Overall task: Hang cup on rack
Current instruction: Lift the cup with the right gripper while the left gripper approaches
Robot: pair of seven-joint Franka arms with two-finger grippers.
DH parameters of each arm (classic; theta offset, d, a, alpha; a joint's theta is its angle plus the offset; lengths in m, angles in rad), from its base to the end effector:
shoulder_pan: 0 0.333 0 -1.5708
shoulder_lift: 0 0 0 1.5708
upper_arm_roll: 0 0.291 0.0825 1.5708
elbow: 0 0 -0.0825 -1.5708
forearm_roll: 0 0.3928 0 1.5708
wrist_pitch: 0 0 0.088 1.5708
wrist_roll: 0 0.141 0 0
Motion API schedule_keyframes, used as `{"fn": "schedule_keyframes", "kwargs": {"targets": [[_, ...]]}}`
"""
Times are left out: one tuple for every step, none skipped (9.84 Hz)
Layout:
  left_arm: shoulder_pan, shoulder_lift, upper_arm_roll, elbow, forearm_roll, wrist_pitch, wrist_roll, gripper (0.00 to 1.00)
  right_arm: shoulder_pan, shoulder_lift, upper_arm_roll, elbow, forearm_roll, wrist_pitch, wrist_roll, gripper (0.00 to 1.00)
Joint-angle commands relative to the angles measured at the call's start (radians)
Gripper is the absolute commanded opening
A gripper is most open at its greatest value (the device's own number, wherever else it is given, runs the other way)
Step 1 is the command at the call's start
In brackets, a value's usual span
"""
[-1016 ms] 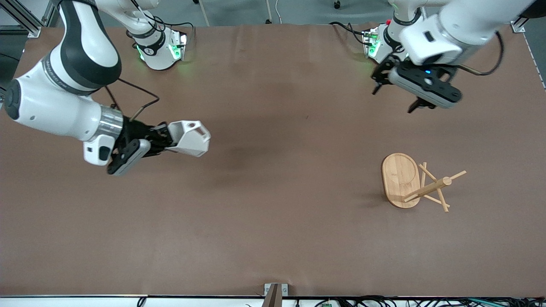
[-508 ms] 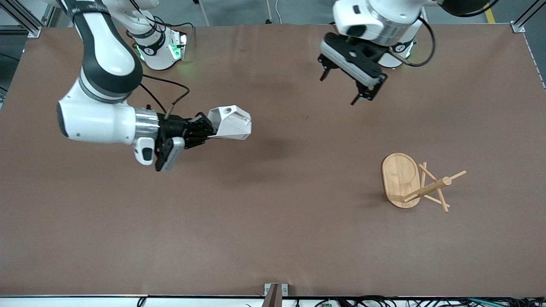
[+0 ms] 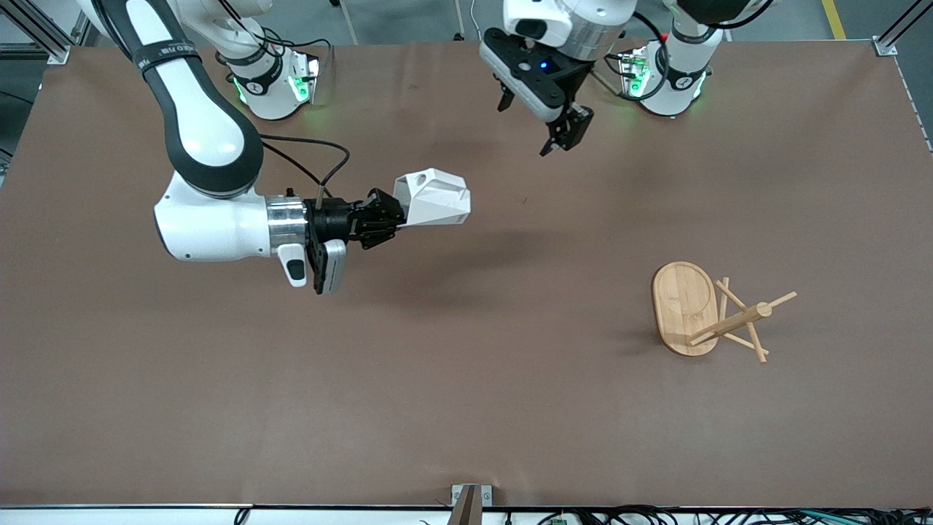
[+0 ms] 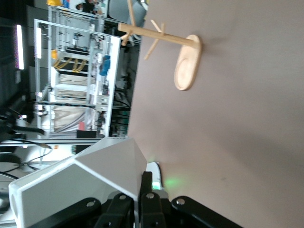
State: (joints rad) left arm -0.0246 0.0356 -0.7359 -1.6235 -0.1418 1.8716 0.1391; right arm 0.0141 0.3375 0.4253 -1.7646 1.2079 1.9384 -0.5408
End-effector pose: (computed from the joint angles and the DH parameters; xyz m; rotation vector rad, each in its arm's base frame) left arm 0.4317 -0.4243 0.5561 2.6386 -1.2255 0.2351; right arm 0.5589 0.3436 0.3852 -1.8848 -0.3586 0.0866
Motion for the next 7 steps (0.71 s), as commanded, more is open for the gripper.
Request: {"fn": "schedule_keyframes", "kwargs": {"targets": [[-0.023, 0.039, -0.005, -0.022, -0.001, 0.047, 0.027, 1.0, -0.011, 0.002, 0.061, 0.01, 0.084, -0.004, -0.014, 0.01], [-0.027, 0.053, -0.005, -0.021, 0.004, 0.066, 0.028, 1.0, -0.009, 0.002, 0.062, 0.01, 0.087, -0.004, -0.014, 0.01], [-0.047, 0.069, -0.005, -0.018, 0.007, 0.095, 0.028, 1.0, 0.001, 0.0, 0.064, 0.008, 0.088, -0.004, -0.01, 0.01], [-0.052, 0.079, -0.005, -0.019, 0.007, 0.113, 0.028, 1.0, 0.007, 0.0, 0.064, 0.004, 0.088, -0.006, -0.007, 0.01], [-0.055, 0.09, -0.005, -0.019, 0.02, 0.124, 0.028, 1.0, 0.018, 0.0, 0.066, 0.002, 0.088, -0.007, -0.002, 0.01], [-0.067, 0.092, -0.005, -0.019, 0.036, 0.126, 0.028, 1.0, 0.027, 0.001, 0.066, 0.002, 0.107, -0.007, -0.001, 0.01], [-0.069, 0.104, -0.005, -0.018, 0.057, 0.133, 0.028, 1.0, 0.035, 0.0, 0.066, 0.001, 0.131, -0.012, 0.005, 0.01]]}}
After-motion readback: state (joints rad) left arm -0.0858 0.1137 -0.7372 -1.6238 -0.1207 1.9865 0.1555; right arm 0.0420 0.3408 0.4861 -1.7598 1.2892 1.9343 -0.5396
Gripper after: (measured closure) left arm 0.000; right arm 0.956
